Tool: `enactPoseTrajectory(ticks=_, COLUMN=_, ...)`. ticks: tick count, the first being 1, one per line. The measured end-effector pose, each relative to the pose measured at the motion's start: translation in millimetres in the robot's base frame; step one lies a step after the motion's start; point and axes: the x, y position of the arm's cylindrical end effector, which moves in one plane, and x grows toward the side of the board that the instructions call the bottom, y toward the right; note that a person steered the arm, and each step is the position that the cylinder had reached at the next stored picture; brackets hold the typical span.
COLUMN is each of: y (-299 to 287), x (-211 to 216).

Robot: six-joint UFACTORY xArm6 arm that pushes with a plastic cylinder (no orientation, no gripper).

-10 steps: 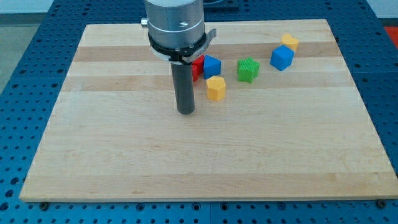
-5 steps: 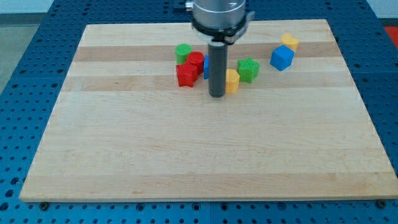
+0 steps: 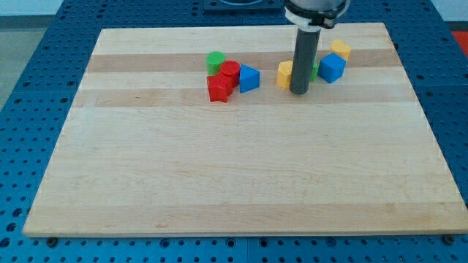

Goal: Push the yellow hexagon and green star into the yellow heart

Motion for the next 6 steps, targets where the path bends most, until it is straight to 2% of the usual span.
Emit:
enactPoseTrajectory(ticks=1, y=-18.2, x=-6.7)
enactPoseTrajectory(ticks=2, y=-48.5, x=18.2)
enactPoseTrajectory(ticks=3, y=-61.7, x=13.1)
enactPoseTrajectory(ticks=4, y=-59.5, x=-22.1)
enactPoseTrajectory(ticks=6, y=-12.8, x=-22.1)
